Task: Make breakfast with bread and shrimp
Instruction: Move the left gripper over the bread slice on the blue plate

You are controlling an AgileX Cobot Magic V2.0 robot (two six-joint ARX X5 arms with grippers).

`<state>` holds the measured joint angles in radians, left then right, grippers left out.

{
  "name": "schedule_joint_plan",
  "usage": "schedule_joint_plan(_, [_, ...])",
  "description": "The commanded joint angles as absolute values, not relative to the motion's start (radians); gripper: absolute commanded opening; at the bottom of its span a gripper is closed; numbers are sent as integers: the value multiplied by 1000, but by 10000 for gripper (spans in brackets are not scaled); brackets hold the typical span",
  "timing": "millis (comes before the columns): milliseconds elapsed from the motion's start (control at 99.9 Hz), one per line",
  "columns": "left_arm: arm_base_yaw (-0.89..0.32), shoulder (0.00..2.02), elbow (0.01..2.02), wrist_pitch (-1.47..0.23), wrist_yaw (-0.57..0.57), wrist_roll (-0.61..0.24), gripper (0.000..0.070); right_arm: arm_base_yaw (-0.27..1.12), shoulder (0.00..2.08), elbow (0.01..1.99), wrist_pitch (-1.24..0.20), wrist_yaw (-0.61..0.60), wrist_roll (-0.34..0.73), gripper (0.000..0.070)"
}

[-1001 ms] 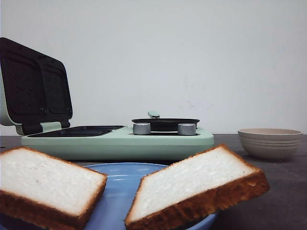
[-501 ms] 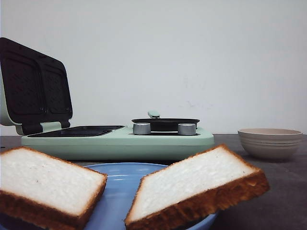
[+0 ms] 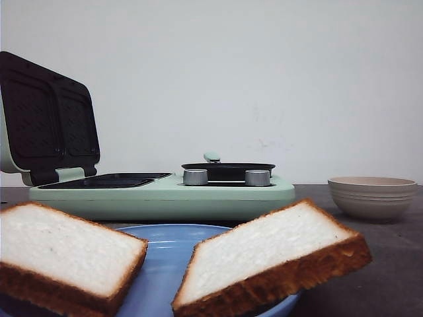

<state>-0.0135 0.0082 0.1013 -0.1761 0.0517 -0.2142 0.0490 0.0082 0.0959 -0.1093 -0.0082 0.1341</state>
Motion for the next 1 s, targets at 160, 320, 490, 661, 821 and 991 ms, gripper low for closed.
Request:
schedule_joint_plan(160, [-14,117,362,-295,95,-331,4,48,130,358,-300,5,281,3])
schedule_joint_plan(320, [-14,273,556,-433,199,-330,4,48,273,517,-461,-56,279,3])
schedule_joint_plan(490, [-14,414,690,-564,354,-329,4,48,395,611,-611,-199,272,3])
schedule_joint_plan(661, [-14,498,716,-691,514,-331,4,48,464,623,-733,-350,273,3])
schedule_joint_plan(821, [-14,553,716,-826,567,-321,3,48,482,623,-785,-352,273,3])
schedule_joint_plan(991, [-14,560,716,-854,577,-321,3,50,471,623,-749,-373,274,3])
